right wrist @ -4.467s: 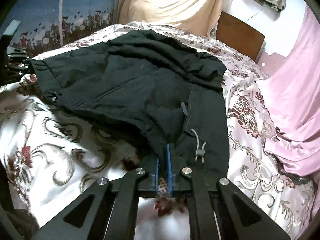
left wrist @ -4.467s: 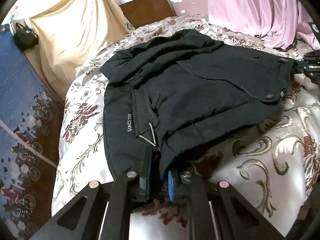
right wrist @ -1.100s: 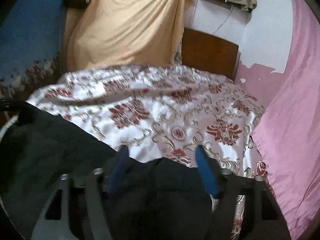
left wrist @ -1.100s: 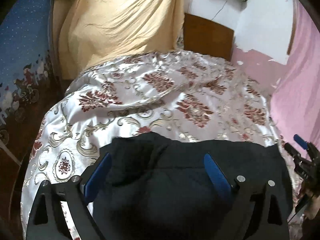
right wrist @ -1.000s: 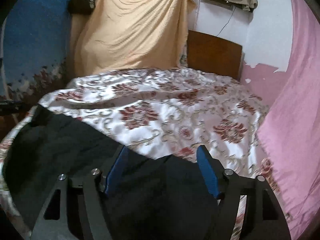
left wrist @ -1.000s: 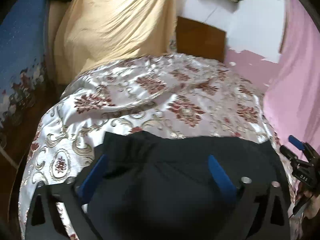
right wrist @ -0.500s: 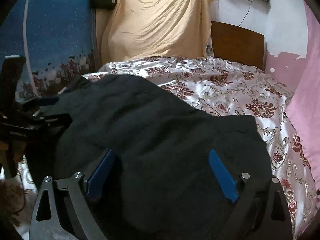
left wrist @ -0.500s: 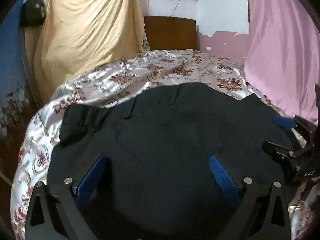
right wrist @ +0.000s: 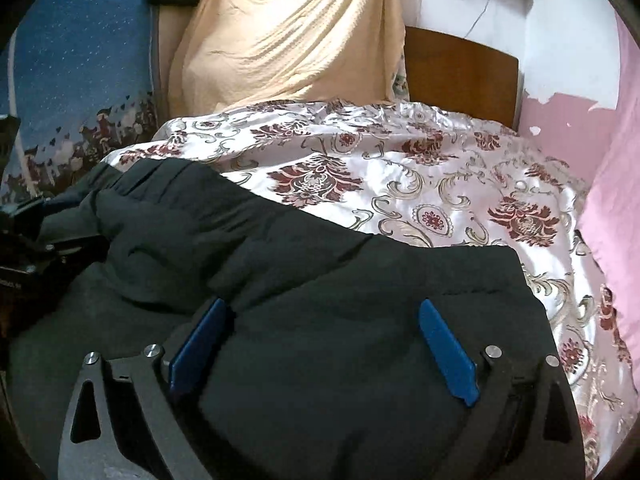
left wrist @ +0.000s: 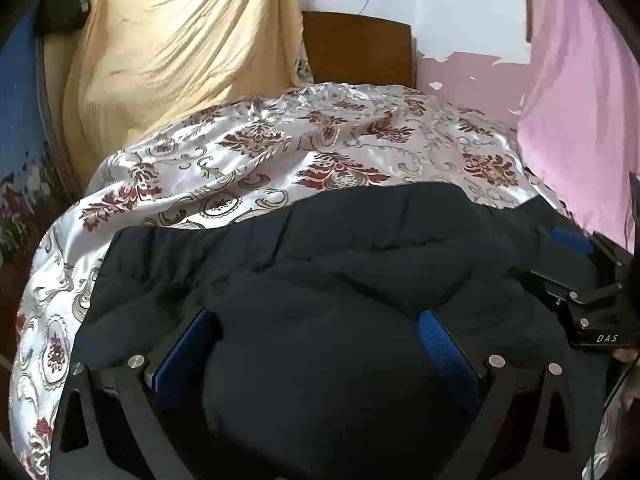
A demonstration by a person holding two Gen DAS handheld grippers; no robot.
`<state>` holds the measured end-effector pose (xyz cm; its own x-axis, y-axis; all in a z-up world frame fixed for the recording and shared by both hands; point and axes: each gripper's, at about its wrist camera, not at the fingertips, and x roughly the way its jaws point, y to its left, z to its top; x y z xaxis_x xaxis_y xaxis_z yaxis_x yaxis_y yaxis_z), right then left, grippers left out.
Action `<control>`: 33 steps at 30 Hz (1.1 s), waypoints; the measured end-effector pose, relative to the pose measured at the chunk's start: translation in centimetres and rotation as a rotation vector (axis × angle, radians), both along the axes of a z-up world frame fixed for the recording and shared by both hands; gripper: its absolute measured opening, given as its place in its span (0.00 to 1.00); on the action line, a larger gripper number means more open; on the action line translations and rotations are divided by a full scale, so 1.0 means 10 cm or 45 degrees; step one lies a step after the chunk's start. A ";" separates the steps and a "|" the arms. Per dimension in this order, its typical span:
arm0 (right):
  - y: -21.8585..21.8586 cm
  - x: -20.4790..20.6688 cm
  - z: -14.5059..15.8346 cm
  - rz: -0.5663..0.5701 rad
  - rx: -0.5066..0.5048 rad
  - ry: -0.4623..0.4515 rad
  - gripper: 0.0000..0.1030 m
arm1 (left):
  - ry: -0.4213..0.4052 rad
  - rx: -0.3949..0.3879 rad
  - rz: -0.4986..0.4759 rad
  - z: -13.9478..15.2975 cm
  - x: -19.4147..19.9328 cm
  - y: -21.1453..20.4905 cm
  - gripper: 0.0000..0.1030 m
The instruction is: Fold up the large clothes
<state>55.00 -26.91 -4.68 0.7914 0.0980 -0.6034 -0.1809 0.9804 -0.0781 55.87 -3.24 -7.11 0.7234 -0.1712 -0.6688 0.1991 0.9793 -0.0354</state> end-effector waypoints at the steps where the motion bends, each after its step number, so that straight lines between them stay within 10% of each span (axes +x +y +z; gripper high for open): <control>1: -0.01 0.05 -0.02 0.000 0.001 0.006 0.94 | 0.003 -0.001 0.009 -0.01 0.04 0.02 1.00; 12: -0.28 0.49 -0.26 -0.011 0.181 0.110 0.99 | 0.126 -0.224 0.030 -0.27 0.44 0.30 1.00; 33: -0.33 0.50 -0.47 0.015 0.298 0.089 0.99 | 0.042 -0.304 0.037 -0.43 0.39 0.32 1.00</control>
<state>60.02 -30.23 -9.41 0.7463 0.2504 -0.6168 -0.1893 0.9681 0.1640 59.73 -0.09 -11.45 0.7088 -0.3068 -0.6352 0.1658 0.9477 -0.2727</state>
